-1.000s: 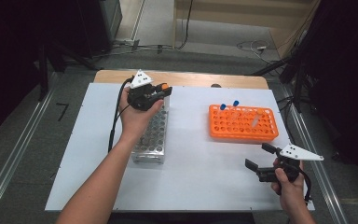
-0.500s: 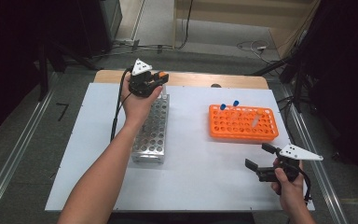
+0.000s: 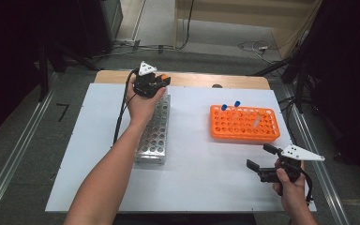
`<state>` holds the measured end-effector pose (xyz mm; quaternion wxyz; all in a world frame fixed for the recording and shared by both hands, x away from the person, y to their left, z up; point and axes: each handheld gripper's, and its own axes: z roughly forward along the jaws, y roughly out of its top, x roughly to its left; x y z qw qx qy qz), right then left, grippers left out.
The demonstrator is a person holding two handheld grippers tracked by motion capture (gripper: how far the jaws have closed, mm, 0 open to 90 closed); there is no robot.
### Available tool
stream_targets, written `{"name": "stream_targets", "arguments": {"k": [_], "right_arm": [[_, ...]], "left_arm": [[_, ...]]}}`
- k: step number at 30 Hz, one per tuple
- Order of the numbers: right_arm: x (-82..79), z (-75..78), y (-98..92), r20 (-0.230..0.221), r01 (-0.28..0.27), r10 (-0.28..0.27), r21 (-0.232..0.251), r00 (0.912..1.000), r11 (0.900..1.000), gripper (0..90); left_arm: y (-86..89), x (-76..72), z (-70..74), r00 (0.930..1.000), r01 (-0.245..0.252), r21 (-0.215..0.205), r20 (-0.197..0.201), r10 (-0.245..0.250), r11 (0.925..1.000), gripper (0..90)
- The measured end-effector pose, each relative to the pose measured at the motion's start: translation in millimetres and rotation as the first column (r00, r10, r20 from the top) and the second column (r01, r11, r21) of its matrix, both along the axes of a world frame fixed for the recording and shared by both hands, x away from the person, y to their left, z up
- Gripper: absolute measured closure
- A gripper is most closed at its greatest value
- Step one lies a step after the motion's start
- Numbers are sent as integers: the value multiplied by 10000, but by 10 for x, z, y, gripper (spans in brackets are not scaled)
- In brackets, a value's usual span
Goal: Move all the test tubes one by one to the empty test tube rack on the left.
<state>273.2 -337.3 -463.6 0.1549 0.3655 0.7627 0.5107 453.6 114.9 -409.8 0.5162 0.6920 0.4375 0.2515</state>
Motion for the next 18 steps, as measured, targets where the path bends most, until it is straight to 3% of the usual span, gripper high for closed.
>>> {"name": "stream_targets", "arguments": {"k": [7, 12, 18], "right_arm": [[1, -5, 7, 4, -4, 4, -2, 10000, 10000, 0], [5, -9, 5, 4, -4, 4, 47, 10000, 10000, 0], [11, -11, 6, -17, 23, -23, 63, 10000, 10000, 0]], "left_arm": [[-10, 16, -86, 9998, -87, 59, -178, 88, 9999, 700], [-62, -12, -79, 9998, -85, 527, -180, 95, 9986, 700], [-131, -32, -84, 9999, -125, 1321, -66, 135, 9912, 699]]}}
